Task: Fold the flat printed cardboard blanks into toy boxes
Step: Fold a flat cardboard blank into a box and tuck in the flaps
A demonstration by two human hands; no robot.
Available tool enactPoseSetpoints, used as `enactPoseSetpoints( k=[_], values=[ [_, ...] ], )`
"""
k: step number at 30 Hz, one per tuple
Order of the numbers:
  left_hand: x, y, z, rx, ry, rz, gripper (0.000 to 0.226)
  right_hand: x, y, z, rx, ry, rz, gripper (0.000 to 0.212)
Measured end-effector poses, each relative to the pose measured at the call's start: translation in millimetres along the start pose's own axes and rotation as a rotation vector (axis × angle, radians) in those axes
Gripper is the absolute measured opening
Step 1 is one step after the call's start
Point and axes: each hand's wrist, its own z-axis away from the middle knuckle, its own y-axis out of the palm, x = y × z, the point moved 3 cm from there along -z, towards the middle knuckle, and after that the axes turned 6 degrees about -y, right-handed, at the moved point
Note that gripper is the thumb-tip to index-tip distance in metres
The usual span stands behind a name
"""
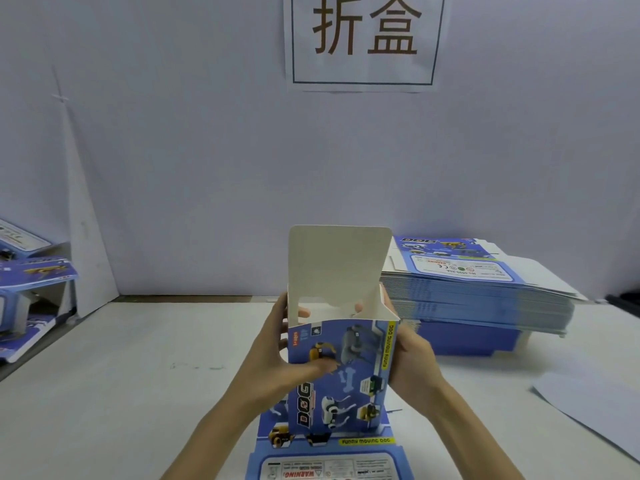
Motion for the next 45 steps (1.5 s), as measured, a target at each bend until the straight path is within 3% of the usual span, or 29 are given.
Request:
enactPoseSetpoints(
  k=[3, 6, 7, 13, 17, 20, 22, 24, 33, 37, 45],
  values=[
    [-2.2, -1.4, 0.0, 0.009, 0.008, -0.067, 0.086, 10.0, -0.3, 0.0, -0.031, -0.083, 0.198, 0.054],
    [-6.9, -1.3, -0.1, 0.012, 0.021, -0.109, 0.080, 32.0, -5.8, 5.4, -0.356, -0.446, 0.310, 0.031],
    [-7.0, -1.4, -0.3, 0.012, 0.025, -0.109, 0.079, 35.3, -2.4, 9.3, -0.393, -0.537, 0.318, 0.030],
    [-0.1, -3.5, -0.2, -0.028, 0.022, -0.113, 0.086, -6.0, 26.9, 27.4, -0.295, -0.491, 0.459, 0.048],
    [-14.1, -16.4, 1.8, -0.007, 0.085, -0.281, 0.111, 6.7, 16.7, 22.7, -0.337, -0.532, 0.480, 0.047],
    [-33.9, -29.3, 7.0, -0.100, 0.311, -0.416, 0.085, 24.1, 14.7, 23.3, -0.272, -0.688, 0.649, 0.053],
    [-42.2, -30.9, 9.3, -0.115, 0.450, -0.526, 0.068, 31.6, 15.8, 22.1, -0.112, -0.822, 0.915, 0.045],
    [-44.9, -31.2, 9.3, -0.118, 0.501, -0.560, 0.059, 36.0, 14.1, 19.5, -0.013, -0.854, 1.023, 0.036],
    [-18.2, -6.5, 13.7, -0.370, 0.614, -0.339, 0.054, 33.1, 17.5, 24.0, -0.028, -0.973, 0.968, 0.030],
    [-16.6, -4.7, 10.9, -0.396, 0.642, -0.327, 0.056, 34.9, 15.3, 23.6, -0.021, -0.966, 0.986, 0.031],
    [-12.9, -22.7, 6.7, -0.436, 0.676, -0.353, 0.037, 35.0, 15.2, 22.4, -0.005, -0.942, 0.943, 0.019]
  ],
)
